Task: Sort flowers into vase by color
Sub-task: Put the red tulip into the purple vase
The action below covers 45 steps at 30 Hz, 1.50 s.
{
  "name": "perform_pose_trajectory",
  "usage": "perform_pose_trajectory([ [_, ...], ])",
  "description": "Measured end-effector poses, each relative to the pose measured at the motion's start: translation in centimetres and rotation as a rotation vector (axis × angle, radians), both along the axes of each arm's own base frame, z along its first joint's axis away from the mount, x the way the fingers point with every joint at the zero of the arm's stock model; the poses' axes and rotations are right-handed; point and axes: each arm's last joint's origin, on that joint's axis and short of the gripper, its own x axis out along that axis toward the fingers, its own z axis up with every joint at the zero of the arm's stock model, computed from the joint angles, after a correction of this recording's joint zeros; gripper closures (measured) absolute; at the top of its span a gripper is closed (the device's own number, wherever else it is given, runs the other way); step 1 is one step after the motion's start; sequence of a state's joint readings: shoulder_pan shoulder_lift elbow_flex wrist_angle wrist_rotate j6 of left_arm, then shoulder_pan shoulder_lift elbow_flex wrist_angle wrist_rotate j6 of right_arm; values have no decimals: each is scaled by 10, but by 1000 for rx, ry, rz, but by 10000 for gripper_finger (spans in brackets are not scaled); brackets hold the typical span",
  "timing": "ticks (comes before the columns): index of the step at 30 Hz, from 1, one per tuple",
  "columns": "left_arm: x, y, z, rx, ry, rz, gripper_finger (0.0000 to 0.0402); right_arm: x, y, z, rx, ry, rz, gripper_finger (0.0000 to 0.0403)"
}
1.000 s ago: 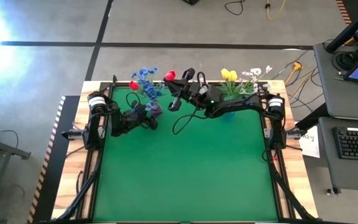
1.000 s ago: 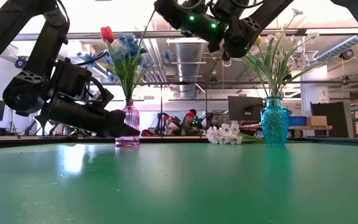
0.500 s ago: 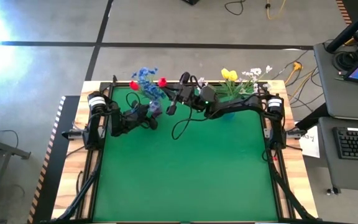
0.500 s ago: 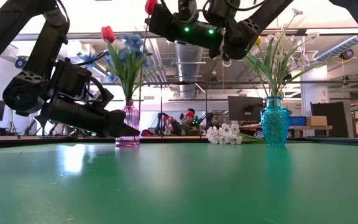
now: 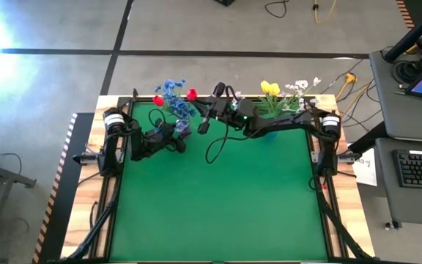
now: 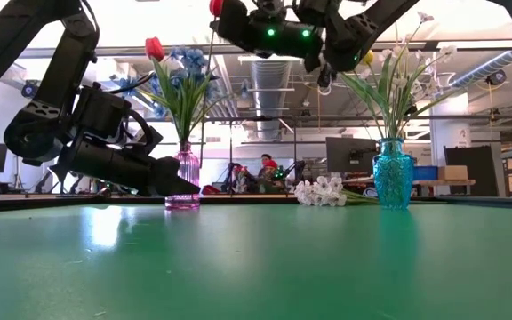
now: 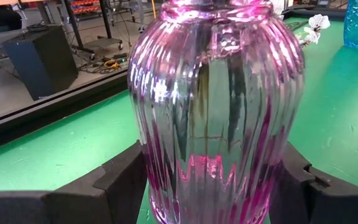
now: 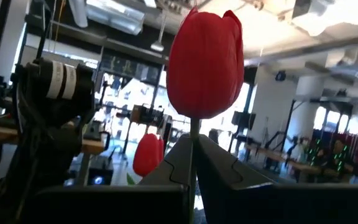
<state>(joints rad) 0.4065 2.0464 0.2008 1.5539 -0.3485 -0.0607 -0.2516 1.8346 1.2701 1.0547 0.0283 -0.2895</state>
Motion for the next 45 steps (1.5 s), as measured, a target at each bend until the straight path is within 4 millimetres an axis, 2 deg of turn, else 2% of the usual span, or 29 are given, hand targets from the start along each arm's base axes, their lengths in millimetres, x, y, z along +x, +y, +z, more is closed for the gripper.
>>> perform_pose_trajectory([
  [6, 0, 0, 0, -2, 4, 0, 157, -17, 3, 22, 50, -10, 16, 394],
  [10, 0, 0, 0, -2, 5, 0, 157, -33, 6, 23, 81, -45, 16, 394],
  [13, 0, 0, 0, -2, 5, 0, 157, -49, 7, 18, 110, -123, 32, 394],
  [19, 0, 0, 0, -2, 5, 0, 157, -71, 10, -9, 119, -309, 28, 394],
  [25, 0, 0, 0, -4, 3, 1, 157, -64, 8, -23, 106, -326, 6, 394],
  [32, 0, 0, 0, -8, -1, 3, 157, -48, 3, -20, 54, -335, -12, 394],
  [45, 0, 0, -1, -10, -2, 4, 157, -43, 3, -12, 34, -348, 6, 394],
])
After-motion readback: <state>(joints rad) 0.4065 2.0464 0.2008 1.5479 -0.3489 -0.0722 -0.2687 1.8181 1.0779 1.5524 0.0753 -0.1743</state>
